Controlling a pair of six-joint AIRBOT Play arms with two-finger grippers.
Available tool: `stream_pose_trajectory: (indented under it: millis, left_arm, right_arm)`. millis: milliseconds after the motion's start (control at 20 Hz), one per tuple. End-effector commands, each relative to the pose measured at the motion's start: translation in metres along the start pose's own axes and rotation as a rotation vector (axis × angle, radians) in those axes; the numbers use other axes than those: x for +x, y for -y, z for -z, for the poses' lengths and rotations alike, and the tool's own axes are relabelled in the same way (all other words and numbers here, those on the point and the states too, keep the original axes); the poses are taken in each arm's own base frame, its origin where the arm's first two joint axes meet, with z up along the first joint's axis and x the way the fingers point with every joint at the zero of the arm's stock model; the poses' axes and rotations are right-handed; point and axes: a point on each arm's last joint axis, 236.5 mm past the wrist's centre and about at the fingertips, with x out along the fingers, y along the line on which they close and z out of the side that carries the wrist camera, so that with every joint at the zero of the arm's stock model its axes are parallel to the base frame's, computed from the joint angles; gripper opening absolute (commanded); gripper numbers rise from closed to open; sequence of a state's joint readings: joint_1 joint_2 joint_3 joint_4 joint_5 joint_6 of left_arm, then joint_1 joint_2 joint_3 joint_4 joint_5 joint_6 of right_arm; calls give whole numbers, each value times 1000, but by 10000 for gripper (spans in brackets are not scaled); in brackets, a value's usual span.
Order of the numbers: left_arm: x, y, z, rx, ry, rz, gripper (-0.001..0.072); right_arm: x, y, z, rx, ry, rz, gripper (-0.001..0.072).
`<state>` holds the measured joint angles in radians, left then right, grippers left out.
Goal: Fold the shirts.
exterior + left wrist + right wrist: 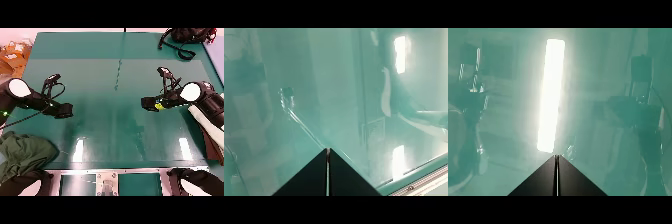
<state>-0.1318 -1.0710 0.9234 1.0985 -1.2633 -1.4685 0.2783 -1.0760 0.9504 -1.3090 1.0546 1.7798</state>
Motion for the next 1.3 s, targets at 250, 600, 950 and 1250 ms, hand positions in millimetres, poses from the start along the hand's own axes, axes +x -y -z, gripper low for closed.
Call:
stream_pose_trajectory:
  millis: [250,600,950,1250]
  left_arm:
    - [-6,-51,6,-114,-10,-218,27]
    - [-33,-183,109,-253,-298,-805,720]
    - [6,-202,156,-215,-375,-794,571]
    - [-3,-193,128,-152,-339,-765,21]
  right_arm:
    - [0,0,0,0,-1,0,21]
    - [0,0,0,0,-1,0,21]
    - [0,0,0,0,-1,0,21]
    - [0,0,0,0,-1,0,21]
